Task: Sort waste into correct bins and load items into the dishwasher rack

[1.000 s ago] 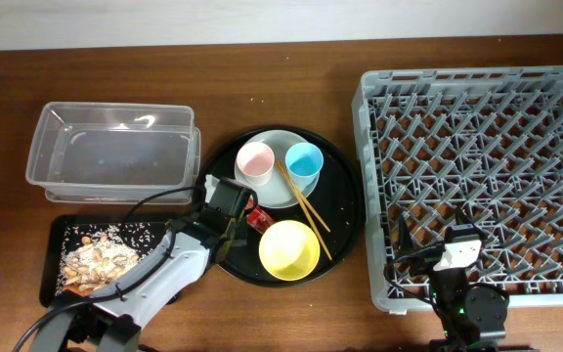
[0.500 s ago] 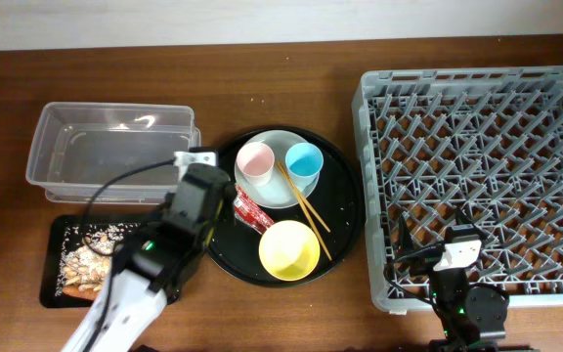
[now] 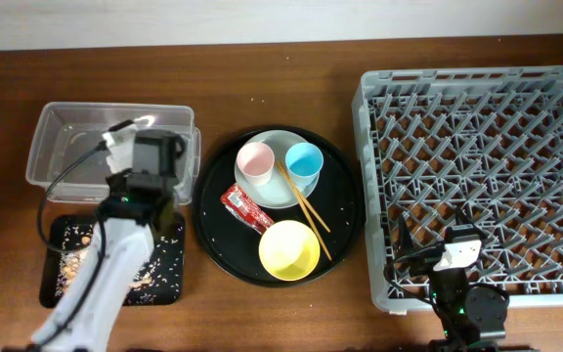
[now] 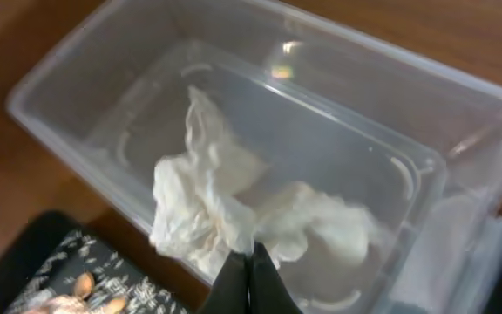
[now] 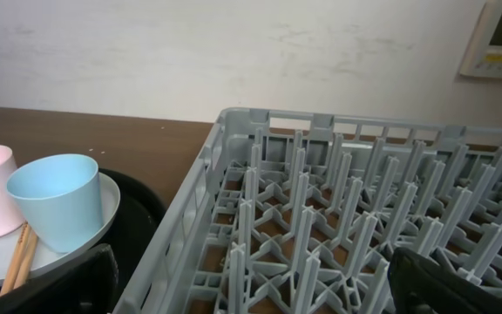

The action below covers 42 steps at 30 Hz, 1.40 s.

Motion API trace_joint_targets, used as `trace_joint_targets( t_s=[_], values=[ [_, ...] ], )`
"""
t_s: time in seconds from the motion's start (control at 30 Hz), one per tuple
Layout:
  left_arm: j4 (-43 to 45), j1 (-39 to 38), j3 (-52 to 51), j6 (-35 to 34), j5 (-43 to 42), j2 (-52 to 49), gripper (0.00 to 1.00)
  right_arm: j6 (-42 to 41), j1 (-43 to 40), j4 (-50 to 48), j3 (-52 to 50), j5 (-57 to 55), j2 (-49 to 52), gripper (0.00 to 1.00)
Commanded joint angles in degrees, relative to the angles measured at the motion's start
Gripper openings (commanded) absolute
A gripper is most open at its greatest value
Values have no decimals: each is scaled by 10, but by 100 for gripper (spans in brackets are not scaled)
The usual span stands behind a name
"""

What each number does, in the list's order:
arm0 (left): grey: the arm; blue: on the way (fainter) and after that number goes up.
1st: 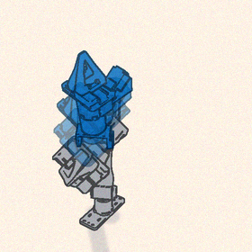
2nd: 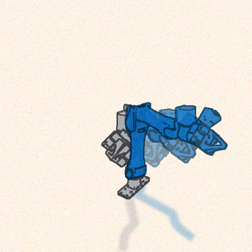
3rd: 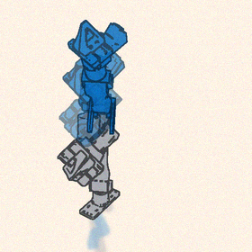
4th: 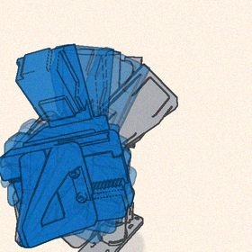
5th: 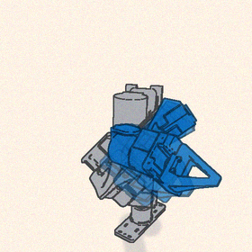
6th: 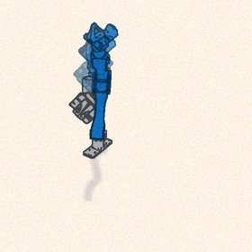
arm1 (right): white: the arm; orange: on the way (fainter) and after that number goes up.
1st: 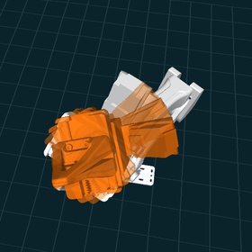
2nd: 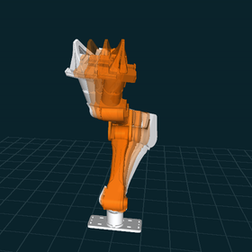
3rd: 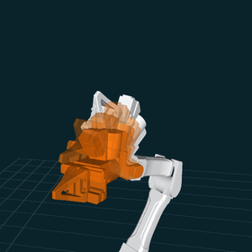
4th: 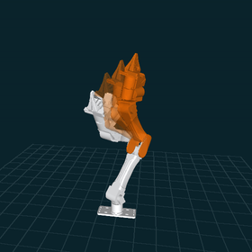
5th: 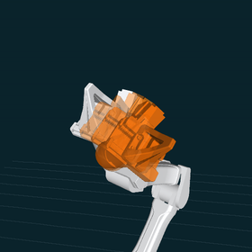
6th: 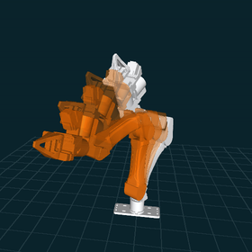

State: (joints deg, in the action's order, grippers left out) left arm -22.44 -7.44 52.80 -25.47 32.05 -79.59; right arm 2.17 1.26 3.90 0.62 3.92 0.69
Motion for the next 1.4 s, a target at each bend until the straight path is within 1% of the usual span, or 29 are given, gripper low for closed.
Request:
trace_joint_targets(
  t_s=[0.0, 0.03, 0.07, 0.1, 0.2, 0.27, 0.3, 0.37, 0.4, 0.43, 0.47, 0.53, 0.63, 0.67, 0.73, 0.77, 0.83, 0.87, 0.9, 0.97, 1.0, 1.03, 1.07, 1.1, 1.17, 1.2, 1.27, 1.37],
  values=[
    [30, 67, 6, -5, -138, -24, 41, 4, -2, 3, -3, 1, -3, 98],
    [44, 91, 7, 8, -192, -20, 60, 4, -2, 2, -3, 1, -3, 98],
    [54, 108, 10, 16, -235, -15, 69, 4, -2, 2, -3, 1, -3, 98],
    [60, 118, 11, 16, -271, -5, 74, 4, -2, 2, -3, 1, -3, 98],
    [61, 120, 17, 16, -311, 27, 77, 4, -2, 2, -3, 1, -3, 98],
    [52, 113, 17, 15, -377, 80, 77, 4, -2, 2, -3, 1, -3, 98],
    [30, 103, 17, 7, -393, 108, 77, 4, -2, 2, -3, 1, -3, 98],
    [-20, 82, 17, -9, -396, 144, 78, 4, -2, 2, -3, 1, -3, 98],
    [-62, 64, 17, -9, -396, 163, 84, 4, -2, 3, -3, 1, -3, 98],
    [-94, 52, 17, -16, -396, 167, 87, 4, -2, 2, -3, 1, -3, 98],
    [-137, 32, 17, -32, -400, 167, 97, 4, -2, 3, -3, 1, -3, 98],
    [-186, -2, 17, -47, -400, 163, 99, 4, -2, 3, -3, 1, -3, 98],
    [-205, -49, 17, -47, -402, 158, 99, 4, -2, 2, -3, 1, -3, 98],
    [-205, -66, 17, -51, -402, 157, 93, 4, -2, 2, -3, 1, -3, 98],
    [-203, -97, 17, -78, -396, 145, 91, 4, -2, 2, -3, 1, -3, 98],
    [-203, -115, 17, -100, -390, 131, 82, 4, -2, 3, -3, 1, -3, 98],
    [-200, -146, 17, -127, -384, 95, 80, 4, -2, 2, -3, 1, -3, 98],
    [-193, -158, 17, -127, -384, 77, 84, 4, -2, 2, -3, 1, -3, 98],
    [-186, -164, 17, -127, -384, 64, 99, 4, -2, 2, -3, 1, -3, 98],
    [-157, -169, 17, -122, -385, 19, 99, 4, -2, 2, -3, 1, -3, 98],
    [-151, -170, 17, -122, -385, 8, 89, 4, -2, 2, -3, 1, -3, 98],
    [-149, -170, 17, -123, -385, -3, 52, 4, -2, 2, -3, 1, -3, 98],
    [-149, -170, 17, -123, -385, -10, 34, 4, -2, 2, -3, 1, -3, 98],
    [-148, -170, 17, -123, -385, -19, 29, 4, -2, 2, -3, 1, -3, 98],
    [-144, -170, 17, -135, -376, -43, 26, 4, -2, 3, -3, 1, -3, 99],
    [-139, -170, 17, -158, -376, -64, 24, 4, -2, 2, -3, 1, -3, 98],
    [-128, -170, 17, -174, -376, -90, 23, 4, -2, 3, -3, 1, -3, 98],
    [-113, -170, 17, -174, -376, -128, 22, 4, -2, 2, -3, 1, -3, 98]
  ],
)
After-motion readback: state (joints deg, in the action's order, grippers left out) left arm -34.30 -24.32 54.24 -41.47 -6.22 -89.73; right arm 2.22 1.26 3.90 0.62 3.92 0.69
